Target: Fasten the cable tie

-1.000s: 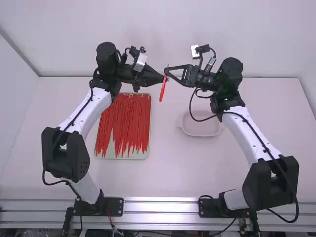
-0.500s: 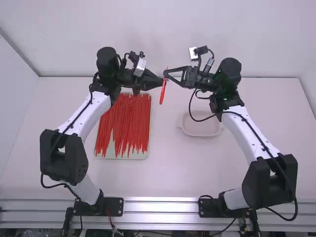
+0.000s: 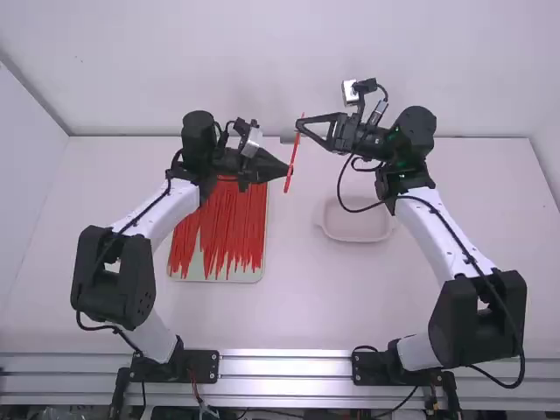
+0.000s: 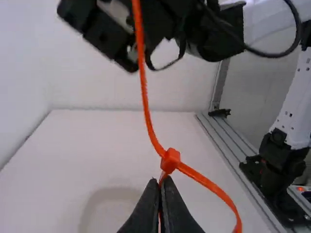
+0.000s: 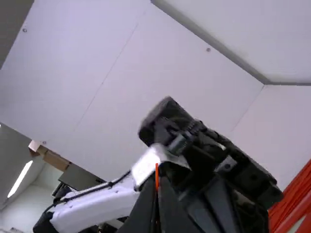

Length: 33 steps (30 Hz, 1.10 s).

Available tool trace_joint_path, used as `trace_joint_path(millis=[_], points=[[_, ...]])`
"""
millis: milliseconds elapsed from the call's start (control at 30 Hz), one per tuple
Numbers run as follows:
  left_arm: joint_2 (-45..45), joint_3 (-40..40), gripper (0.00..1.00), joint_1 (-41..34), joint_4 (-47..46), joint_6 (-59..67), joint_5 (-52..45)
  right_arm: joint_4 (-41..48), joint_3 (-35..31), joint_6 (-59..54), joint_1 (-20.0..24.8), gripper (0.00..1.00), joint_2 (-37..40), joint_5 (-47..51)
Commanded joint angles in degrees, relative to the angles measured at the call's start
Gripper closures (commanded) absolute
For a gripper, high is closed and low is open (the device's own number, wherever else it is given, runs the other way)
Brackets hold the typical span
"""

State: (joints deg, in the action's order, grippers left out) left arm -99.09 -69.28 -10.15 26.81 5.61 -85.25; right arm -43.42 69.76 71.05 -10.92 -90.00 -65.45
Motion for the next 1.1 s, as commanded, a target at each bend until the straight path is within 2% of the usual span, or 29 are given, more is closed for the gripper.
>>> trace_joint_path(millis=[0, 267, 500, 567, 667, 700, 733, 767, 800, 833, 900, 967, 1067], points=[[-0.3, 3.8, 0.98, -0.3, -0.8, 0.2, 0.7, -2.8, 1.6, 3.4, 1.3, 1.0, 1.2, 2.3], [-0.3, 9.4, 0.98, 0.4, -0.8, -0.2, 0.7, -2.9, 1.6, 4.9, 2.7, 1.0, 1.2, 2.4], [-0.3, 9.8, 0.98, 0.1, 1.7, -5.0, 0.6, -2.8, 1.6, 4.3, 2.7, 1.0, 1.2, 2.3], [-0.3, 9.8, 0.98, 0.1, 5.5, -9.0, 0.6, -2.4, 1.6, 3.1, 2.7, 0.83, 1.2, 2.0], [-0.3, 9.8, 0.98, 0.1, 18.5, -21.2, 0.0, -2.2, 1.5, 0.9, 2.8, 0.45, 1.2, 0.7], [-0.3, 9.8, 0.98, 0.2, 21.4, -23.9, -0.3, -2.2, 1.5, 0.6, 2.7, 0.42, 1.2, 0.5], [-0.3, 9.8, 0.98, 0.2, 25.7, -27.5, -0.5, -2.2, 1.5, -0.1, 2.7, 0.31, 1.2, -0.2], [-0.3, 9.8, 0.98, 0.4, 34.3, -34.6, -0.9, -2.1, 1.5, -1.2, 2.7, 0.06, 1.2, -1.3], [-0.3, 9.8, 0.98, 0.4, 45.0, -43.2, -0.6, -0.2, 1.5, -2.5, 2.7, 0.01, 1.2, -2.4], [-0.3, 9.8, 0.98, 0.4, 47.7, -45.2, -0.6, 0.6, 1.5, -2.8, 2.7, 0.02, 1.2, -2.5], [-0.3, 9.8, 0.98, 0.5, 63.5, -56.0, 1.3, 5.5, 1.5, -5.7, 2.7, 0.02, 1.2, -3.1], [0.4, 9.3, 0.98, 1.4, 65.0, -60.6, 4.3, 9.6, 1.5, -9.2, 2.7, 0.01, 1.2, -3.9], [0.6, 7.0, 0.98, 2.0, 65.4, -63.5, 2.3, 12.9, 1.5, -12.5, 2.3, 0.01, 1.2, -5.4]])
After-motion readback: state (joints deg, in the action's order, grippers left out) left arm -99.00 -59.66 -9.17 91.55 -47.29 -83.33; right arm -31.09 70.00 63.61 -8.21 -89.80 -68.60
